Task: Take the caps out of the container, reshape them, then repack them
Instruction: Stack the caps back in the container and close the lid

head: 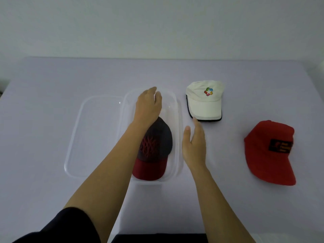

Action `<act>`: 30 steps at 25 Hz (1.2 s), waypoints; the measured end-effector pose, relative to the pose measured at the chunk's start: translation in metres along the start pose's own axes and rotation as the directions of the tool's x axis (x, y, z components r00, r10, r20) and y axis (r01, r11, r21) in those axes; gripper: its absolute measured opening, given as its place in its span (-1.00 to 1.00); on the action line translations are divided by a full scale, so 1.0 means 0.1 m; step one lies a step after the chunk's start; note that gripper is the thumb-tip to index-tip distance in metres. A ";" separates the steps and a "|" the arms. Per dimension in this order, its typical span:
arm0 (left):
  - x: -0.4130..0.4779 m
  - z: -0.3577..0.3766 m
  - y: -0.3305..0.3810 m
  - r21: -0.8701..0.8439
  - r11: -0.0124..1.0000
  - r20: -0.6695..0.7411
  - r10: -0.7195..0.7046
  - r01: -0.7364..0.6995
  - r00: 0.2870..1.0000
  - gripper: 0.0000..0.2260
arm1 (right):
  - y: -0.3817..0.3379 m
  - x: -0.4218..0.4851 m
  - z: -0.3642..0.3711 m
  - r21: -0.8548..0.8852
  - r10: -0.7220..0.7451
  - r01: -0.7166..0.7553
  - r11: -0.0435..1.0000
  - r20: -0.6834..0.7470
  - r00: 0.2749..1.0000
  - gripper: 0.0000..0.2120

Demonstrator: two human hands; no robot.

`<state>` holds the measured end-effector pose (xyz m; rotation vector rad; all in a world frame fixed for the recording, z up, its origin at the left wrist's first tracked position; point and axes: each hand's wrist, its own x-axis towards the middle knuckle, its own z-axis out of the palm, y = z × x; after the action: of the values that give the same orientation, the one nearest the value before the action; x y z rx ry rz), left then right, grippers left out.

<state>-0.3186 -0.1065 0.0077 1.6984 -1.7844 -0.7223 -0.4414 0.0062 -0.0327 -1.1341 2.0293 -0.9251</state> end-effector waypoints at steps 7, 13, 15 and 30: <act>-0.12 0.86 1.28 -0.202 0.974 0.234 0.145 -0.098 0.961 -0.76 | 0.49 0.53 -1.23 -0.185 -0.101 0.059 0.981 -0.225 0.969 -0.48; -0.45 1.91 1.81 -0.151 0.988 0.625 0.081 0.018 0.777 -0.37 | 1.42 0.58 -2.20 -0.208 0.171 -0.235 0.950 -0.282 0.944 -0.03; -0.51 2.20 1.88 -0.123 0.988 0.717 0.023 0.094 0.697 -0.19 | 1.69 0.60 -2.33 -0.209 0.284 -0.314 0.926 -0.162 0.945 0.18; -0.39 2.71 1.88 -0.093 0.848 0.936 -0.105 0.522 0.336 -0.48 | 1.96 0.48 -2.27 -0.259 0.248 -0.276 0.926 -0.136 0.959 0.23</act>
<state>-0.6427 -0.0579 -0.0461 1.4272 -1.6597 -2.4358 -0.7276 0.1002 -0.0742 -0.9359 2.3795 -0.5880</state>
